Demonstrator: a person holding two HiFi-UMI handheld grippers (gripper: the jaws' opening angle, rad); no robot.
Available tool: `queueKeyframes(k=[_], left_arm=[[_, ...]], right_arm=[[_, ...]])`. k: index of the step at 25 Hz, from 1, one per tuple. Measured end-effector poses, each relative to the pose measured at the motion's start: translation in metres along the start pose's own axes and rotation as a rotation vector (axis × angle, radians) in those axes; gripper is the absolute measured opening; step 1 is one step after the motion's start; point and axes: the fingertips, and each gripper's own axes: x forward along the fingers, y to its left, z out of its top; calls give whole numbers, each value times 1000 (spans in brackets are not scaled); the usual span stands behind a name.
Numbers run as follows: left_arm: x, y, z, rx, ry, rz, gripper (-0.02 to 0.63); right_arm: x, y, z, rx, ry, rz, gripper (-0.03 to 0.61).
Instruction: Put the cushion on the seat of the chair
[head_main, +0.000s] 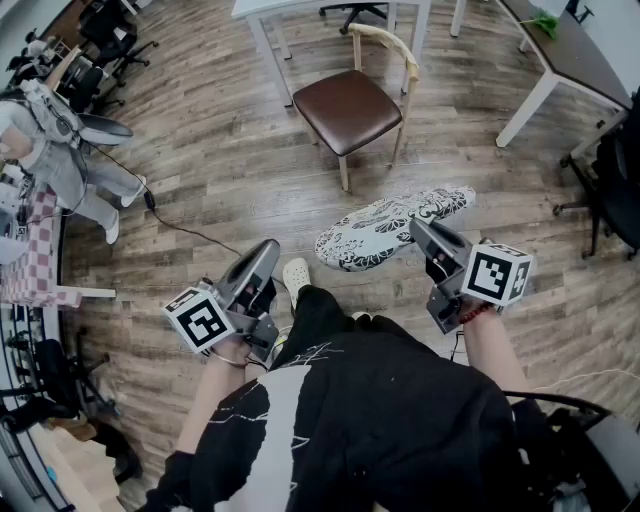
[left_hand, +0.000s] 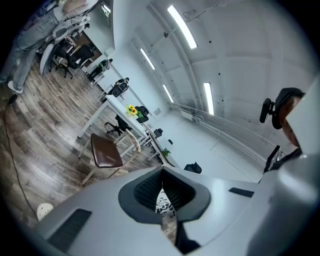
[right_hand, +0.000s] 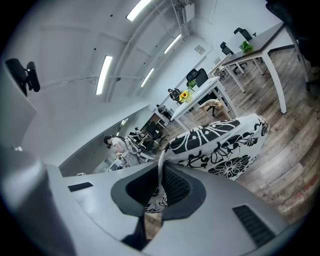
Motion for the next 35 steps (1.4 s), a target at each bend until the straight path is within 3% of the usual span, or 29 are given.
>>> queueKeyframes(k=[12,15,21,29,35], left_arm=[[3,13,5,15,-5,-20,11],[5,40,32,7,-7,-19,11],[22,73,92,-20,-11,-107,11],[50,110,175,125,69,-133,11],[51,145,227,176,134,-151,11]], right_arm=[[12,-3,-2,-6,2,-39,29],[44,1,4,4,4,-59,29],[97,6,33,24,-36,-86,29],[158,25,85,28,-137,-126,29],[205,46,110,54,-211,-146,29]])
